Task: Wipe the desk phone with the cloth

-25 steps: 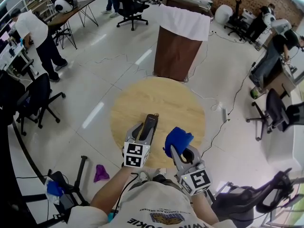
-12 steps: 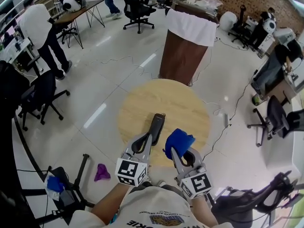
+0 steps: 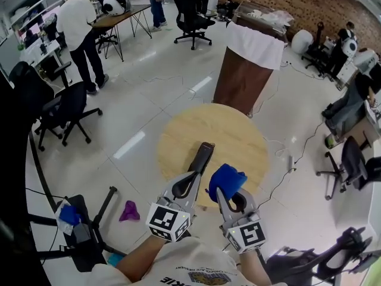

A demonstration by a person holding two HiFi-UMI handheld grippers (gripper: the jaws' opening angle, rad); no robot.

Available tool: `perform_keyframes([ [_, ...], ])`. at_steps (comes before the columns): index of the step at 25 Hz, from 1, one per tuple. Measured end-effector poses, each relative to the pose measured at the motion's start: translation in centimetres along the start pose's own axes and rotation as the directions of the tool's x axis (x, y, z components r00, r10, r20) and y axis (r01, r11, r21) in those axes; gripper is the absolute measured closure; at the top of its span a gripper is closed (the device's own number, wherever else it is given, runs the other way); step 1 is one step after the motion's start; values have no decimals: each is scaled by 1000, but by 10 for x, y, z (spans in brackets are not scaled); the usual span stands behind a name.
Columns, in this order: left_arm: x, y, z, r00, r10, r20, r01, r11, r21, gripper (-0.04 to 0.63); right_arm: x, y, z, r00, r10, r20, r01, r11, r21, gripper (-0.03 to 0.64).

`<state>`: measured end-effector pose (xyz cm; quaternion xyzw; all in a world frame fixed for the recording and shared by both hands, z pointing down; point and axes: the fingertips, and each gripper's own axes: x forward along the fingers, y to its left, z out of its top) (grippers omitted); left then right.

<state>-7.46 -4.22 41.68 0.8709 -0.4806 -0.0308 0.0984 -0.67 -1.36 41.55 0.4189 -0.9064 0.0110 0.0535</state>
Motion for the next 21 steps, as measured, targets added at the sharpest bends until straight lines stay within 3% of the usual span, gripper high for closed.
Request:
perform_keyframes([
  [6,-13,-23,-5,1000,-8,7,8,999,-49,594,-20,4,1,1000,14,6,-14,1000,-7,557],
  [21,-32,-50,-12,1000,20,-15,-21,1000,-10,594,-47,12,-5,999,31,9,-31,999,6,557],
])
